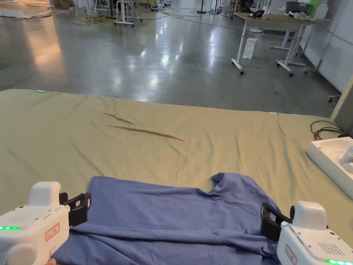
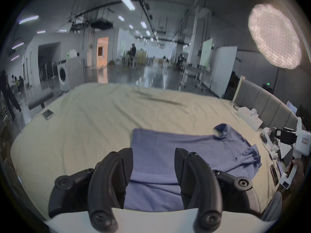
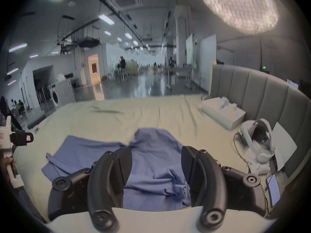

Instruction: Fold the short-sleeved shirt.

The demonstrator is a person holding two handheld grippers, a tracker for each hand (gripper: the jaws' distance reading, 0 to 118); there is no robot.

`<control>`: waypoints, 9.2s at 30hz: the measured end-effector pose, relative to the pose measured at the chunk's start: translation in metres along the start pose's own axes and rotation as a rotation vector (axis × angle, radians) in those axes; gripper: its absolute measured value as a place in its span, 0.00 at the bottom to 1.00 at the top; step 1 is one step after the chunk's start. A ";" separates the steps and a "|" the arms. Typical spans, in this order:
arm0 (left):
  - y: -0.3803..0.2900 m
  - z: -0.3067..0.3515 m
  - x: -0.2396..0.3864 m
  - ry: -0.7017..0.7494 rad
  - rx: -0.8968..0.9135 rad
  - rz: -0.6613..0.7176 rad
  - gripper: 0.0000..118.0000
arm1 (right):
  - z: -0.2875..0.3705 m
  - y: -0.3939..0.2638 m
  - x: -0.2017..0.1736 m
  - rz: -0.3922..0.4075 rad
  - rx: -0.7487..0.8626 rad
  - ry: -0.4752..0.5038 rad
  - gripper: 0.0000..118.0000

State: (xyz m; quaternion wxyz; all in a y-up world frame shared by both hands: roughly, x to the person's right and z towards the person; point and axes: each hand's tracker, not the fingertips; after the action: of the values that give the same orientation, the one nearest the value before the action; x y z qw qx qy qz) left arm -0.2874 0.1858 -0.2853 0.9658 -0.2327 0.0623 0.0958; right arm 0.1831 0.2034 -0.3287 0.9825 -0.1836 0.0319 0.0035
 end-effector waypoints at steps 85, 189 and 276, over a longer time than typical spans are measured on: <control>-0.068 -0.049 -0.043 0.131 -0.640 -0.049 0.04 | -0.111 -0.106 0.066 0.142 -0.756 0.025 0.47; 0.007 -0.123 -0.069 0.040 -0.573 -0.037 0.46 | 0.035 -0.004 -0.057 0.092 0.061 0.019 0.00; -0.092 0.093 -0.083 -0.057 -0.556 -0.010 0.03 | 0.081 -0.081 0.105 0.038 -0.700 0.098 0.00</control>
State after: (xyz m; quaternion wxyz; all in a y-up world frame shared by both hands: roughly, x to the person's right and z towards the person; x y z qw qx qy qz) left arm -0.3415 0.1353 -0.1491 0.8667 -0.4862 0.0051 0.1111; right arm 0.2939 0.1567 -0.2311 0.8571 -0.5085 0.0791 0.0239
